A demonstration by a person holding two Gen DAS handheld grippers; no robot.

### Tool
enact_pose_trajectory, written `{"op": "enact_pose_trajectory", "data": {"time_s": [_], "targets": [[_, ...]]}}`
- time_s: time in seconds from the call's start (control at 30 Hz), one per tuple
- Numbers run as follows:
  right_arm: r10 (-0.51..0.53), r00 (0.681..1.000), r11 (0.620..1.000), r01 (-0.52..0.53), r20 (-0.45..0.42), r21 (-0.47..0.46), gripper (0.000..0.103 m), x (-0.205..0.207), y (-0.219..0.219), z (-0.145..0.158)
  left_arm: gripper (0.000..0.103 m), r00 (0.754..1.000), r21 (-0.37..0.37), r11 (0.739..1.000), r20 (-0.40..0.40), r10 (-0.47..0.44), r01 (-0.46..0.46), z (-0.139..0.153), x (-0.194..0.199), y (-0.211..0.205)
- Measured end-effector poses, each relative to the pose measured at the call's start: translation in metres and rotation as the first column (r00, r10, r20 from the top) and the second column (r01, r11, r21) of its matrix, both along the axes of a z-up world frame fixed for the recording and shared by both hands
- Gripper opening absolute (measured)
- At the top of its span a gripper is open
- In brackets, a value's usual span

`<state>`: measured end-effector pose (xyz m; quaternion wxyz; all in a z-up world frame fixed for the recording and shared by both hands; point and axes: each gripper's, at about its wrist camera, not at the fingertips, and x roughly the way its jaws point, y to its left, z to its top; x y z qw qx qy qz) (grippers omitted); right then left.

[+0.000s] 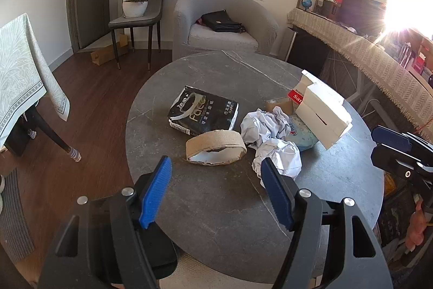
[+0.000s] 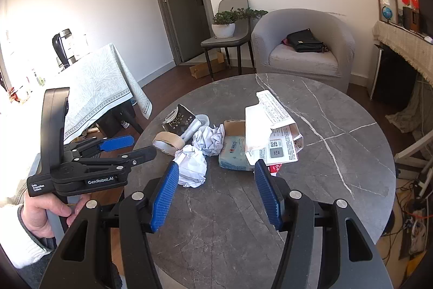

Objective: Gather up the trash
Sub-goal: 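Move the right tool toward the crumpled white paper ball while the left tool reaches the tan tape roll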

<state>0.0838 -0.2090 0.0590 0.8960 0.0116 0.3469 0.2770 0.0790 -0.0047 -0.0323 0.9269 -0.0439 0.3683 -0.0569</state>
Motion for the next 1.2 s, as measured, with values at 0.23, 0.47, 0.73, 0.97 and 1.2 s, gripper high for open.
{"op": "enact_pose_trajectory", "data": {"time_s": [0.23, 0.47, 0.73, 0.97, 1.2], "targets": [[0.013, 1.0, 1.0, -0.013, -0.016, 0.007, 0.058, 0.002, 0.004, -0.003, 0.071, 1.0, -0.02, 1.0, -0.006, 0.004, -0.004, -0.005, 0.022, -0.002], [0.047, 0.998, 0.999, -0.047, -0.048, 0.003, 0.058, 0.004, 0.015, -0.012, 0.071, 0.999, -0.039, 0.999, -0.043, 0.032, -0.034, -0.017, 0.041, 0.003], [0.099, 0.991, 0.995, -0.101, -0.088, -0.016, 0.058, 0.007, 0.04, -0.024, 0.063, 0.997, -0.089, 0.995, -0.07, 0.033, -0.039, -0.023, 0.049, 0.012], [0.104, 0.988, 0.993, -0.109, -0.112, -0.04, 0.058, 0.013, 0.053, -0.03, 0.062, 0.997, -0.144, 0.989, -0.072, 0.021, -0.031, -0.023, 0.046, 0.02], [0.094, 0.988, 0.992, -0.103, -0.121, -0.068, 0.061, 0.019, 0.067, -0.035, 0.062, 0.999, -0.156, 0.988, -0.039, 0.0, -0.006, -0.01, 0.03, 0.025]]}}
